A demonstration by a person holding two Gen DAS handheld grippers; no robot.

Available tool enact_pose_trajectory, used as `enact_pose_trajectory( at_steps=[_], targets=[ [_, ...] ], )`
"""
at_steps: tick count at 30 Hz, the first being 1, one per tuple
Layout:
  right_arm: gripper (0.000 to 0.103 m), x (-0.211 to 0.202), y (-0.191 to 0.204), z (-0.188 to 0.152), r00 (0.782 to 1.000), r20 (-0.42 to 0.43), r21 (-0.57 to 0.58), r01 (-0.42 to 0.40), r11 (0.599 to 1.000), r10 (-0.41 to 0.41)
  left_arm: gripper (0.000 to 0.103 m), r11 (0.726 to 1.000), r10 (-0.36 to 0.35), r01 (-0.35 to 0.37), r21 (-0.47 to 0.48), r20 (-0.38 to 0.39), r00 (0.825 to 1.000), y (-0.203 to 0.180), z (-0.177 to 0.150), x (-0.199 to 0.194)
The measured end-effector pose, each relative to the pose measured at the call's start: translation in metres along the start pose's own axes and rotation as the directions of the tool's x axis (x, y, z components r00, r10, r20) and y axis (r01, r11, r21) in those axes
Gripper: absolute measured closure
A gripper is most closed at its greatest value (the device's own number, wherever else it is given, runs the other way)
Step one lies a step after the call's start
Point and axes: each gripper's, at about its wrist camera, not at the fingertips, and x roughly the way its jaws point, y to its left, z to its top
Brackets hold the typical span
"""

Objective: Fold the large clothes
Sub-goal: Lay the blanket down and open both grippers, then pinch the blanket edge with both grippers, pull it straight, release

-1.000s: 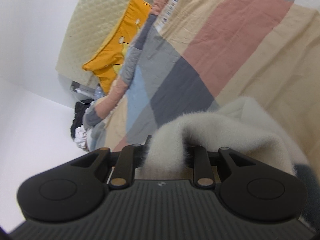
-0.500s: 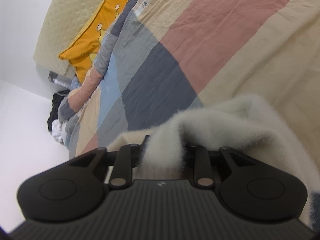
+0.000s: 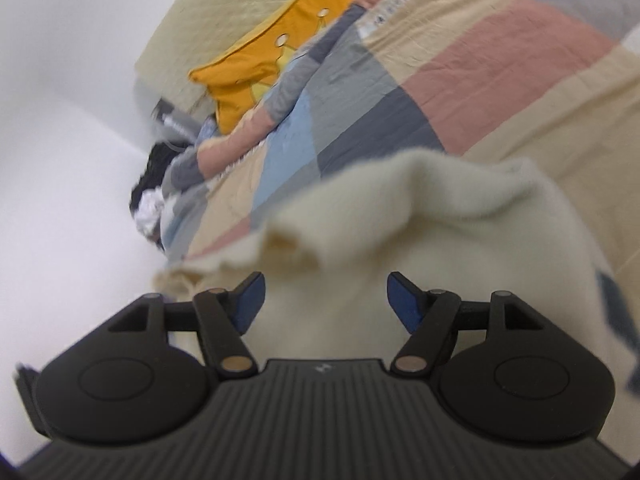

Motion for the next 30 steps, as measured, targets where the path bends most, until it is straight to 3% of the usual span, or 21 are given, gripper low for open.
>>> enact_pose_trajectory(
  at_steps=[3, 7, 11, 17, 21, 25, 30],
  targets=[
    [0.032, -0.001, 0.015, -0.007, 0.999, -0.004, -0.111, 0.035, 0.993, -0.036, 0.031, 0.997, 0.054, -0.052, 0.065, -0.032, 0.998, -0.009, -0.008, 0.014],
    [0.032, 0.008, 0.023, -0.006, 0.987, 0.034, -0.236, 0.159, 0.958, -0.156, 0.031, 0.991, 0.11, -0.107, 0.076, -0.045, 0.993, -0.002, -0.009, 0.036],
    [0.034, 0.025, 0.001, 0.008, 0.97, 0.041, -0.176, 0.242, 0.954, -0.239, 0.031, 0.989, 0.141, -0.14, 0.047, -0.039, 0.989, 0.013, -0.003, 0.053],
    [0.036, 0.059, -0.026, 0.033, 0.968, 0.041, -0.076, 0.252, 0.965, -0.249, 0.031, 0.981, 0.188, -0.187, 0.052, -0.003, 0.982, 0.023, 0.014, 0.075],
    [0.036, 0.066, -0.028, 0.045, 0.962, 0.107, -0.109, 0.261, 0.959, -0.25, 0.029, 0.958, 0.253, -0.254, 0.133, 0.024, 0.967, 0.021, 0.022, 0.086],
    [0.037, 0.053, -0.032, 0.049, 0.959, 0.156, -0.069, 0.248, 0.966, -0.235, 0.029, 0.94, 0.287, -0.3, 0.16, 0.099, 0.953, 0.018, 0.026, 0.078],
    [0.036, 0.039, -0.021, 0.052, 0.934, 0.234, -0.119, 0.303, 0.946, -0.269, 0.029, 0.897, 0.335, -0.372, 0.24, 0.18, 0.925, 0.004, 0.026, 0.068]
  ],
)
